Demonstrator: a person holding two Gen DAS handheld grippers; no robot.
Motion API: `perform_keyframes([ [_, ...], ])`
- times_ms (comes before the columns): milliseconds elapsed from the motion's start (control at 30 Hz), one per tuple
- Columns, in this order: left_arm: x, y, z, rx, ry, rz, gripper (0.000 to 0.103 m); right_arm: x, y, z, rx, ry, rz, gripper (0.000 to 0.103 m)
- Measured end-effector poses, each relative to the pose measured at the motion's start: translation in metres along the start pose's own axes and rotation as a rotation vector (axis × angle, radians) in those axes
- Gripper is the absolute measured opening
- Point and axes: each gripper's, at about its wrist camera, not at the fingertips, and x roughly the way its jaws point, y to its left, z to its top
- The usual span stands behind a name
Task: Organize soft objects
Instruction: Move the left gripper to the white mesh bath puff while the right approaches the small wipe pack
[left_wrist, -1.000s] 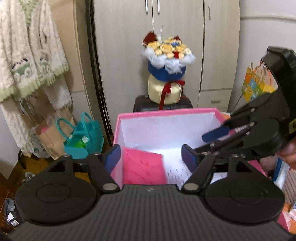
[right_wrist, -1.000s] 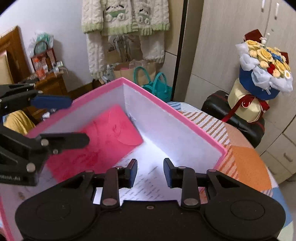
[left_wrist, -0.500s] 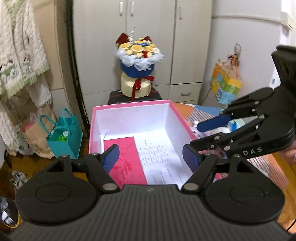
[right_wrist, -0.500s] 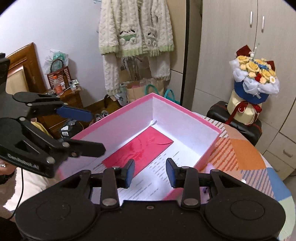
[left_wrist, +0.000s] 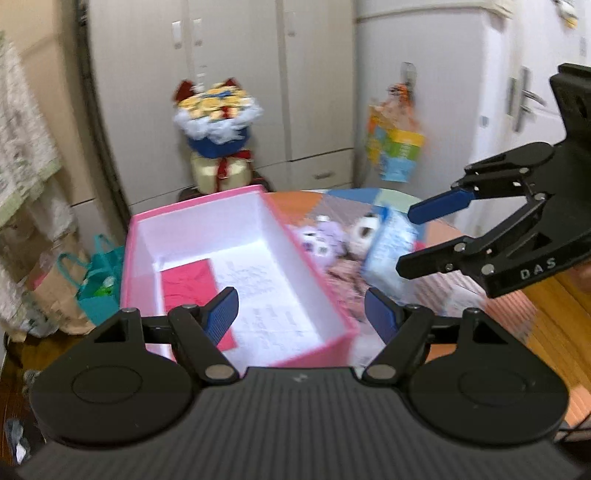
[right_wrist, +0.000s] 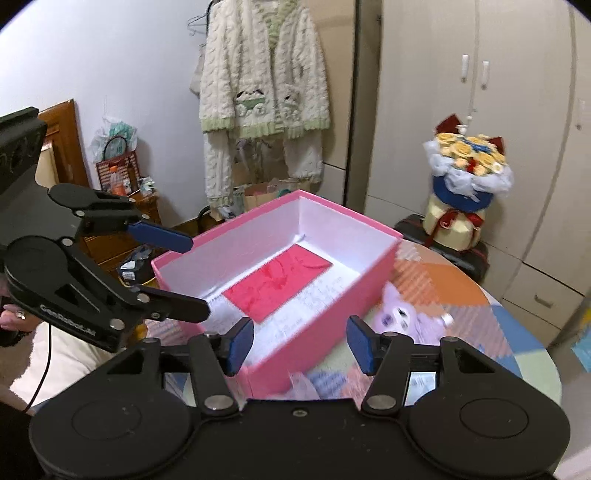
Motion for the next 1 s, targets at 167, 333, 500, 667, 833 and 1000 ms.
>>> perform_keyframes([
  [167, -0.004, -0.033, -0.007, 0.059, -0.007, -0.088, 0.075, -0.034, -0.001, -0.038, 0.016, -0.009, -0.066, 0.073],
  [333, 0.014, -0.071, -0.02, 0.108, 0.004, -0.119, 0.075, -0.051, -0.005, -0.079, 0.037, 0.012, -0.123, 0.082],
  [500, 0.042, -0.109, -0.035, 0.147, 0.009, -0.09, 0.075, -0.049, -0.015, -0.116, 0.075, 0.032, -0.17, 0.086],
  [667, 0.074, -0.123, -0.048, 0.137, 0.036, -0.009, 0.074, -0.038, -0.031, -0.146, 0.115, 0.036, -0.179, 0.09],
  [833, 0.104, -0.136, -0.059, 0.157, 0.064, 0.057, 0.074, -0.026, -0.042, -0.167, 0.117, 0.037, -0.229, 0.092],
  [1000, 0.125, -0.152, -0.07, 0.261, 0.058, 0.202, 0.074, -0.007, -0.049, -0.185, 0.125, 0.04, -0.26, 0.097],
])
